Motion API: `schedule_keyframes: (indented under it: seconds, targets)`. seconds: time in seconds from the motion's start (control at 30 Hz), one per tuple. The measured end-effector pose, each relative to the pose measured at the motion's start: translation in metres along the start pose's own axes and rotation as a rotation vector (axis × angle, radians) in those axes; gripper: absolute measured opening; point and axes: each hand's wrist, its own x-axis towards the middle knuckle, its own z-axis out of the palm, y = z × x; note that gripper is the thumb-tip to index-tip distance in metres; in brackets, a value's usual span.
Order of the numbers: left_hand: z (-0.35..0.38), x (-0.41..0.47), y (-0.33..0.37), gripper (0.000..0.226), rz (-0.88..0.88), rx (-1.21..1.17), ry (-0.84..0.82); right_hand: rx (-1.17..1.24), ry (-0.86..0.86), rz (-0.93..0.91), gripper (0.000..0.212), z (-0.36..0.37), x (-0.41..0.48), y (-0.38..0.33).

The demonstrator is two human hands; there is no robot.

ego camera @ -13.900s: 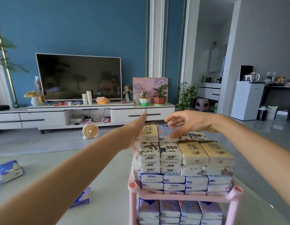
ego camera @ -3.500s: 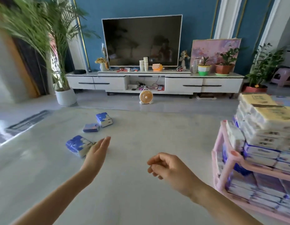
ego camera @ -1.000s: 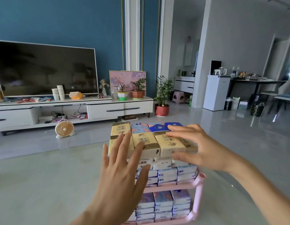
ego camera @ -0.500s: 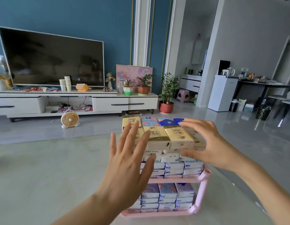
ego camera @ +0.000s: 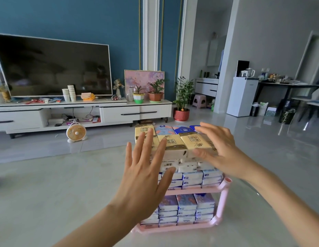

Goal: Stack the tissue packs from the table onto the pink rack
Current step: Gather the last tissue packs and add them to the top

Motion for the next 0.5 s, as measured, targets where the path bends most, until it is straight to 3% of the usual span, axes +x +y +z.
schedule_keyframes:
  seconds: [0.4, 0.5]
  targets:
    - [-0.0032, 0.003, -0.0002, 0.061, -0.003, -0.027, -0.088, 0.025, 0.078, -0.04, 0.099, 0.0106, -0.0036, 0.0062]
    - [-0.0086, 0.002, 0.0005, 0.063, -0.023, -0.122, -0.079, 0.03, 0.195, -0.097, 0.082, 0.0085, -0.0091, -0.0035]
